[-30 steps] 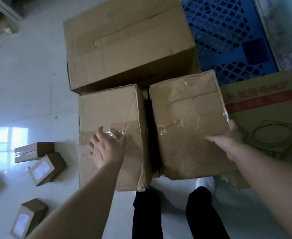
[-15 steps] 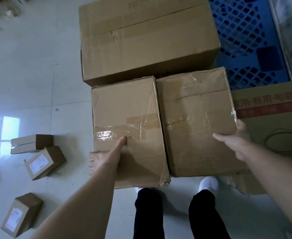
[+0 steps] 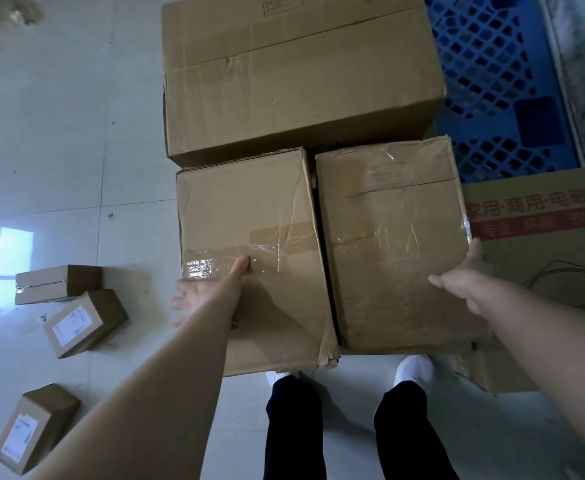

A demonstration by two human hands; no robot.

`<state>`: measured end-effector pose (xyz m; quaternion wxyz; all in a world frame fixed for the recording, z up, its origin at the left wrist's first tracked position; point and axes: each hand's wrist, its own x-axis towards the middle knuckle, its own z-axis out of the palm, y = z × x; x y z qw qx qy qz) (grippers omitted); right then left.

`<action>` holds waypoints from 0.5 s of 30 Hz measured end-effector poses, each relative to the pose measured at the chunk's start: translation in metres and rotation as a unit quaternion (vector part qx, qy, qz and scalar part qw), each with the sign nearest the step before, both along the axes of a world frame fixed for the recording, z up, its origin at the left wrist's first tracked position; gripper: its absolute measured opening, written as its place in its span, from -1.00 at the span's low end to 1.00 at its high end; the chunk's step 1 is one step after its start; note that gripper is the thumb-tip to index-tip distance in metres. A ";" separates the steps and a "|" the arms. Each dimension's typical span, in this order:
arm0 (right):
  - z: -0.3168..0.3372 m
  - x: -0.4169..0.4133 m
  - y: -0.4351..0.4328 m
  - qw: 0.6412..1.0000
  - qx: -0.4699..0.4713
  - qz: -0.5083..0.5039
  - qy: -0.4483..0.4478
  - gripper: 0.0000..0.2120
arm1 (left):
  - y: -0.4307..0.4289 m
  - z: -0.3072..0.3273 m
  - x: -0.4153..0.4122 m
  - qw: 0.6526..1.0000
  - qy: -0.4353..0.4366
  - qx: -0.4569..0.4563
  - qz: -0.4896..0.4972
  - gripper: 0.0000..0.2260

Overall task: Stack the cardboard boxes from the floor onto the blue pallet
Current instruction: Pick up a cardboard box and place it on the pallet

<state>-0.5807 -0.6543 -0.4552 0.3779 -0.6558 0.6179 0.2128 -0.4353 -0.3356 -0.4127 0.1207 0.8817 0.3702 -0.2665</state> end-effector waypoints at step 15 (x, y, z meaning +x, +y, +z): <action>0.071 0.023 0.045 0.994 -0.046 0.093 -0.028 -0.42 | -0.049 0.066 0.007 0.980 -0.058 -0.157 -0.111 -0.48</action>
